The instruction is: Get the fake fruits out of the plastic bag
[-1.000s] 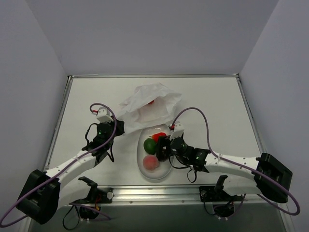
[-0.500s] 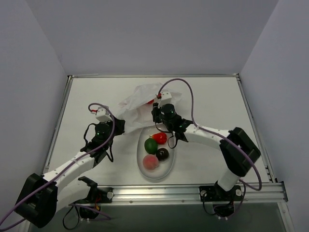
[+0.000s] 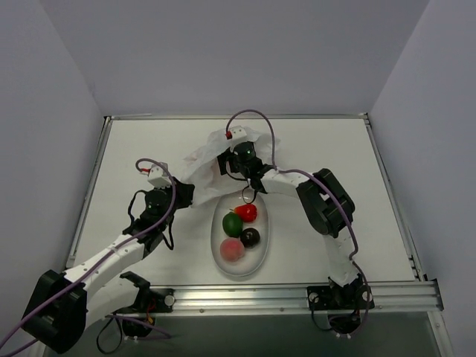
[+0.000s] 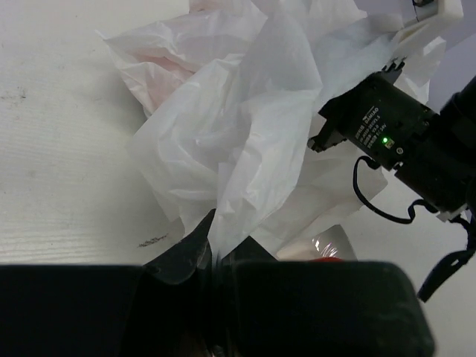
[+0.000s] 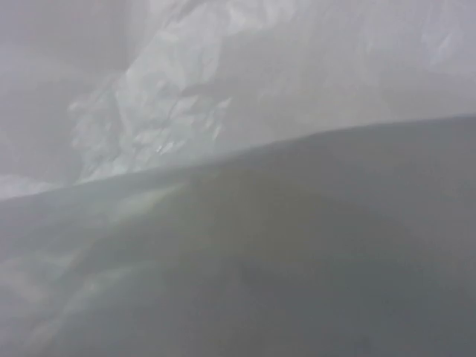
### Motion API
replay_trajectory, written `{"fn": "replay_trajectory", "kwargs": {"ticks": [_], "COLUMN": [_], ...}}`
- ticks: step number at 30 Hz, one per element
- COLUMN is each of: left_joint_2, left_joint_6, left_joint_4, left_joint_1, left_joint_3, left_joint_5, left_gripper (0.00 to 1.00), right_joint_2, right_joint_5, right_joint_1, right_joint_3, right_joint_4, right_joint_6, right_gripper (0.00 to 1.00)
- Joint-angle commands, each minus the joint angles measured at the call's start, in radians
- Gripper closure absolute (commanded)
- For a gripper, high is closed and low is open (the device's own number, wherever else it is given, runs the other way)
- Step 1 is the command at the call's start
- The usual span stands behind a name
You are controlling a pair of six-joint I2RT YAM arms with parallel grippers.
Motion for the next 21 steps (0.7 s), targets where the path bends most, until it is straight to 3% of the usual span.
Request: {"fn": "replay_trajectory", "kwargs": {"ticks": [1,6,11,14,15,19,21], "left_joint_2": [-0.007,-0.002,0.022,0.032,0.033,0.033,0.035], "left_joint_6": [-0.006,-0.001,0.005,0.010,0.010,0.014,0.014], "left_joint_4": [0.035,0.034,0.034,0.035,0.035,0.034,0.034], "left_joint_1": [0.002,0.002,0.003,0.003,0.005,0.003,0.005], "left_joint_3": [0.058,0.060,0.063,0.063,0.063,0.063,0.061], "left_joint_5": [0.014,0.009,0.003,-0.001,-0.003,-0.011,-0.014], "left_gripper": [0.97,0.98,0.98,0.98,0.98,0.98,0.98], "right_joint_2": [0.046,0.168,0.251,0.256,0.253,0.193,0.153], "right_joint_5": [-0.020,-0.094,-0.179,-0.183,-0.184,-0.186,-0.183], "right_joint_1": [-0.034,-0.067,-0.078,-0.078,-0.078,-0.076,-0.071], "right_joint_3": [0.091,0.232,0.327,0.335,0.323,0.259,0.207], "right_joint_4": [-0.005,-0.046,-0.031,0.032,0.049,0.107,0.145], "right_joint_6": [-0.051,-0.053,-0.044,-0.030,-0.025,-0.010,0.002], "right_gripper": [0.16,0.11,0.13,0.24,0.39,0.66,0.69]}}
